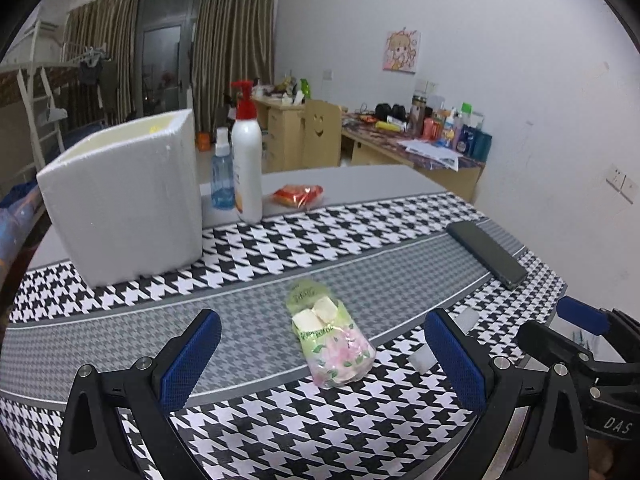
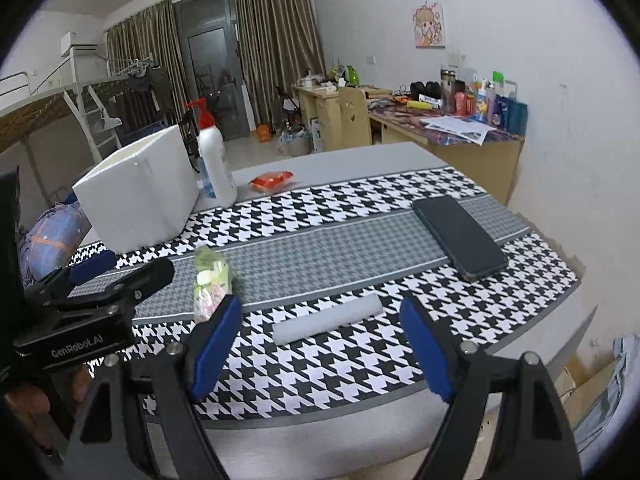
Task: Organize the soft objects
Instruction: 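Move the left tool toward the green floral tissue packet while the right tool approaches the white foam tube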
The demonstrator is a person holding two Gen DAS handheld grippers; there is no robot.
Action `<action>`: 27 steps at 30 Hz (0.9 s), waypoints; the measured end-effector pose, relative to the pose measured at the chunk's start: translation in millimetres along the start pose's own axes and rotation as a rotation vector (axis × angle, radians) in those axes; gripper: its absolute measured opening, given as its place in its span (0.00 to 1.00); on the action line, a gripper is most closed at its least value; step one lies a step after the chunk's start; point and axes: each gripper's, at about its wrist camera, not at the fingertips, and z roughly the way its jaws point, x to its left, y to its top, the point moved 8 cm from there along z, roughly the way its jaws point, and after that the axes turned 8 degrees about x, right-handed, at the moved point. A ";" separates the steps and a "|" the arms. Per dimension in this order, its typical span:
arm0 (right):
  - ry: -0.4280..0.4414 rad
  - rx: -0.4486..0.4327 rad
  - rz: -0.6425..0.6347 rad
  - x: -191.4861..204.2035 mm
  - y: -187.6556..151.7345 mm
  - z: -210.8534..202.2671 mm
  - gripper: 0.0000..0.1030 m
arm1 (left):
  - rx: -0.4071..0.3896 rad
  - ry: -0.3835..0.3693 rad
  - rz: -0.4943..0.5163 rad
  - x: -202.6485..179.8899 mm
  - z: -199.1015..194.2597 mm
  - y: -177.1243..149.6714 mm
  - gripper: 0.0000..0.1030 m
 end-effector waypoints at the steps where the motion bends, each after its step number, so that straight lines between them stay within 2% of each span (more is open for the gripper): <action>1: -0.001 0.006 -0.001 -0.5 -1.1 2.4 0.82 | 0.008 -0.001 -0.002 -0.4 3.0 -1.0 0.99; 19: 0.009 0.089 0.018 -15.3 -17.8 39.2 0.82 | 0.114 0.055 -0.079 8.7 51.4 -12.6 0.99; 27: 0.031 0.139 0.057 -22.0 -26.3 59.4 0.82 | 0.150 0.079 -0.073 5.0 68.2 -15.9 0.99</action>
